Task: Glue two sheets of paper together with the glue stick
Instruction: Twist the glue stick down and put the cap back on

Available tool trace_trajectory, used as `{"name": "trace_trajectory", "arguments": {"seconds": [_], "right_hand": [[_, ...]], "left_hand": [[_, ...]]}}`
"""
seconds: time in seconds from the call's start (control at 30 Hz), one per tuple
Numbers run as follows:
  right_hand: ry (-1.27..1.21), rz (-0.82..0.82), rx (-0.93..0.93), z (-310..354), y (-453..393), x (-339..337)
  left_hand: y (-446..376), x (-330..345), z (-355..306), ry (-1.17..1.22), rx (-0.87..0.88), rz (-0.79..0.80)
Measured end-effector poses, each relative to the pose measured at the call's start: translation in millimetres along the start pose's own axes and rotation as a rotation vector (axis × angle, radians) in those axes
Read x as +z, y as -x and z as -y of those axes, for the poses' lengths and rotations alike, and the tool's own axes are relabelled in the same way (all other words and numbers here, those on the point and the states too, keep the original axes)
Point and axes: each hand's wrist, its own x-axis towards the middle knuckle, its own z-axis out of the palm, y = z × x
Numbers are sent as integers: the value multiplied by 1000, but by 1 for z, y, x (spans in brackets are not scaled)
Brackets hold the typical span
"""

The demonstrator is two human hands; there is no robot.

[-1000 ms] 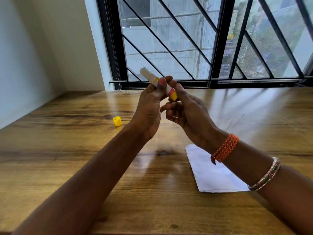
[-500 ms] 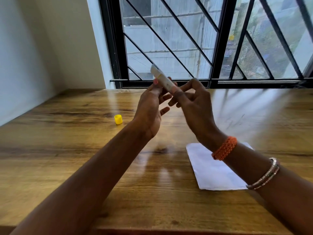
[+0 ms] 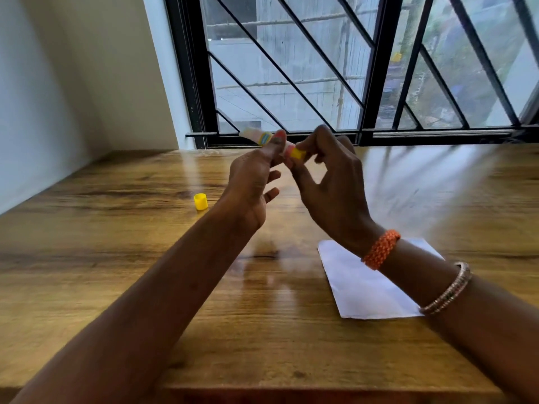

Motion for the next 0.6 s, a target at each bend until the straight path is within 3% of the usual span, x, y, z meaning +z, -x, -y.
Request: {"name": "trace_trajectory", "arguments": {"seconds": [0.07, 0.13, 0.33, 0.43, 0.5, 0.6], "right_hand": [[92, 5, -94, -4, 2, 0], [19, 8, -63, -3, 1, 0], [-616, 60, 675, 6, -5, -1], [-755, 7, 834, 7, -4, 0], [-684, 11, 771, 8, -1, 2], [-325, 34, 404, 7, 3, 2]], "left_hand": [[0, -2, 0, 12, -21, 7], [1, -3, 0, 19, -23, 37], [2, -2, -1, 129, 25, 205], [0, -2, -1, 105, 42, 226], [-1, -3, 0, 78, 41, 179], [-3, -6, 2, 2, 29, 85]]}}
